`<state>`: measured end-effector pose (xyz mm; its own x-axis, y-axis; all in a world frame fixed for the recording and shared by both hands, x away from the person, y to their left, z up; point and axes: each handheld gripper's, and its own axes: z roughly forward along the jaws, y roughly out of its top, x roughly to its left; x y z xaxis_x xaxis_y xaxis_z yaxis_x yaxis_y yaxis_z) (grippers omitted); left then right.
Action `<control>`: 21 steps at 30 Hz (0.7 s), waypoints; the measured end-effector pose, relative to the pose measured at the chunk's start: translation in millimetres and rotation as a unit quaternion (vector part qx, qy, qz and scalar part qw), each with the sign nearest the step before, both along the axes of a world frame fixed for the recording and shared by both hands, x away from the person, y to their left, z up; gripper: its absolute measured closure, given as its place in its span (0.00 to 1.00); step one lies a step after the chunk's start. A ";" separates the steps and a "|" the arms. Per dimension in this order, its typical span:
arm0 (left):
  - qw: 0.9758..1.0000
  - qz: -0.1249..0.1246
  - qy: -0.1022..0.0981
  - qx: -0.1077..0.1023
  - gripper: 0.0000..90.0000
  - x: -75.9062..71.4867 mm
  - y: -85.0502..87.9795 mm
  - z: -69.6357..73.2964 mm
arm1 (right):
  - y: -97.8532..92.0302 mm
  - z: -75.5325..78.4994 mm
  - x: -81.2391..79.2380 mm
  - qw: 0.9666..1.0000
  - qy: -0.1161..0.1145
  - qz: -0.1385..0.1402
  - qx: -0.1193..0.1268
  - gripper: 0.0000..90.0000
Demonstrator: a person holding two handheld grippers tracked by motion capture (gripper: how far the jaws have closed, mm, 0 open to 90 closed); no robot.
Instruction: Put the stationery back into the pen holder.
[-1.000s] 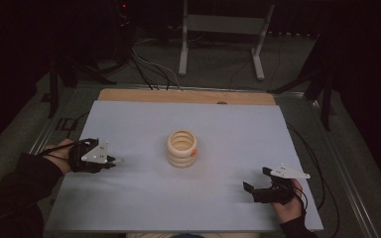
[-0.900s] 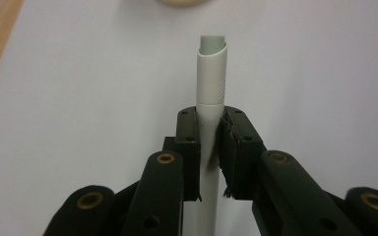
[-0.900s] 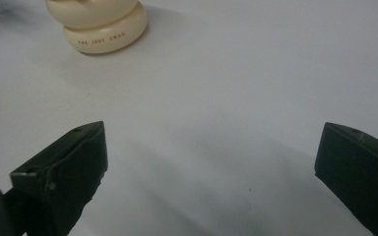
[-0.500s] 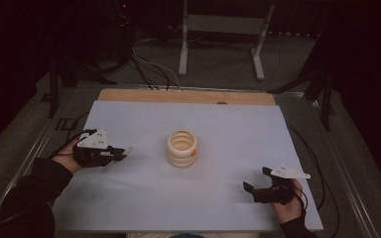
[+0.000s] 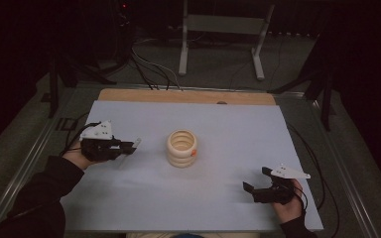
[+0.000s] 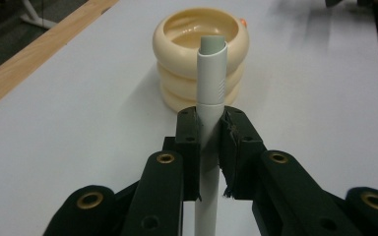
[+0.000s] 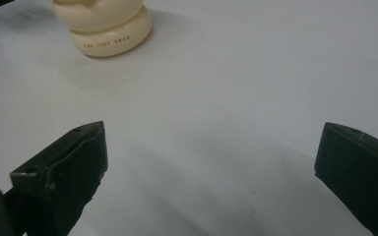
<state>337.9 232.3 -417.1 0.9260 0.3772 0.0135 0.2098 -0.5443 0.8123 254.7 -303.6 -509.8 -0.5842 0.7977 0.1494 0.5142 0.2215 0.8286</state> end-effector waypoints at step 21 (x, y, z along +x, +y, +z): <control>0.996 0.011 -0.025 -0.090 0.89 13.7 -27.7 25.4 | -1.0 0.2 0.2 1.000 -0.001 0.001 0.006 0.00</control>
<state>351.6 204.6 -391.7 0.9170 0.3987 -0.0106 0.1775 -0.3842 0.9060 254.8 -304.6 -509.6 -0.5866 0.7945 0.1571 0.5113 0.2128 0.8326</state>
